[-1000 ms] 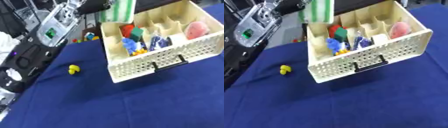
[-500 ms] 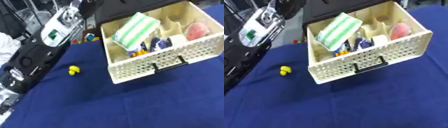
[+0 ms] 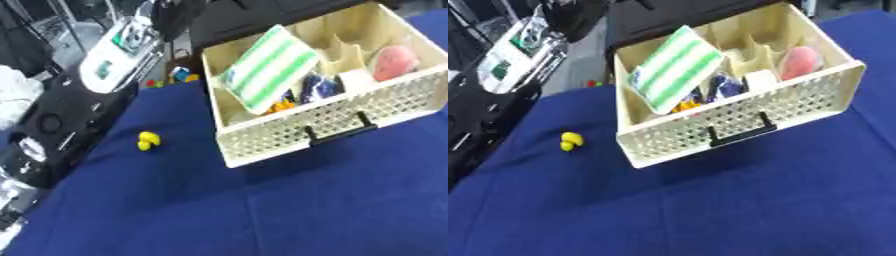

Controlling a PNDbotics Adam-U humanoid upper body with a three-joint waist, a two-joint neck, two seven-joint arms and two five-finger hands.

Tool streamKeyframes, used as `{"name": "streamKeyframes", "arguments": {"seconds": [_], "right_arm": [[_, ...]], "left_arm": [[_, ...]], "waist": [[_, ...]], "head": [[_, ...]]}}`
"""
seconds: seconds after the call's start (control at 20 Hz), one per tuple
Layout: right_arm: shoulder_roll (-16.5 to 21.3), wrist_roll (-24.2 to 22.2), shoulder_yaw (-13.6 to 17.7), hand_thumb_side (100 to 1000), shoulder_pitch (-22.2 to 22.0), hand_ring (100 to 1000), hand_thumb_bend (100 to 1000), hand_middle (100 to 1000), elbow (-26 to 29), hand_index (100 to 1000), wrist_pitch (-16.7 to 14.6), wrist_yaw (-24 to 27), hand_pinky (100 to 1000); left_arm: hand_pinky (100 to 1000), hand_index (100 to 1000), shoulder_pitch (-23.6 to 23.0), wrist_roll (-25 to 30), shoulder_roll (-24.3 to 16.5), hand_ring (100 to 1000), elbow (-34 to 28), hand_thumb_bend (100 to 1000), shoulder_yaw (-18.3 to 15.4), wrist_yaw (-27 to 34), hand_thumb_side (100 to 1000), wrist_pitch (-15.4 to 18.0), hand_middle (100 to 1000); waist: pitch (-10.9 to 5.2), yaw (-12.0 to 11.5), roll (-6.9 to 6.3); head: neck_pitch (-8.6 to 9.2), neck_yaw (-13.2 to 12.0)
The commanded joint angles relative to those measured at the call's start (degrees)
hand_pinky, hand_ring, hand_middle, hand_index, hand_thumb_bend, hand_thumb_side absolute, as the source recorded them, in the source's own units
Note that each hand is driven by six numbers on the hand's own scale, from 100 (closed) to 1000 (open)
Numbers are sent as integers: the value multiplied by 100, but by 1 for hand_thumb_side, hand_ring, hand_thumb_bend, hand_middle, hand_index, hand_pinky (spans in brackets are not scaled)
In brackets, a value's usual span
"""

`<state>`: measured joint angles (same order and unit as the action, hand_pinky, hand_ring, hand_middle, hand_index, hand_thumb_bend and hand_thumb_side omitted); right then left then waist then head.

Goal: Pick up objects from table and place into drawer.

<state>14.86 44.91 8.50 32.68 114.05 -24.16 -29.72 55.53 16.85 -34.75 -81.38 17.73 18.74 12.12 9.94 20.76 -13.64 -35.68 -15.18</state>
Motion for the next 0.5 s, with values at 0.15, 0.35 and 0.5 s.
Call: {"name": "streamKeyframes", "arguments": {"seconds": [0.15, 0.35, 0.5], "right_arm": [[122, 98, 45, 1000, -7, 656, 100, 591, 55, 763, -57, -50, 594], [204, 169, 107, 1000, -73, 656, 100, 593, 55, 762, -40, -102, 593], [269, 242, 150, 1000, -116, 655, 100, 594, 55, 762, -26, -155, 592]], "left_arm": [[678, 997, 19, -252, -290, 828, -180, 1000, -485, 271, 985, 205, 809], [689, 995, -229, -534, -579, 833, -554, 1000, -942, 525, 1000, 449, 814], [698, 989, -477, -748, -854, 836, -871, 988, -1291, 717, 1000, 639, 813]], "waist": [[-128, -87, 69], [-176, -237, 69], [-196, -364, 69]], "head": [[-22, -27], [-146, -85], [-220, -92]]}}
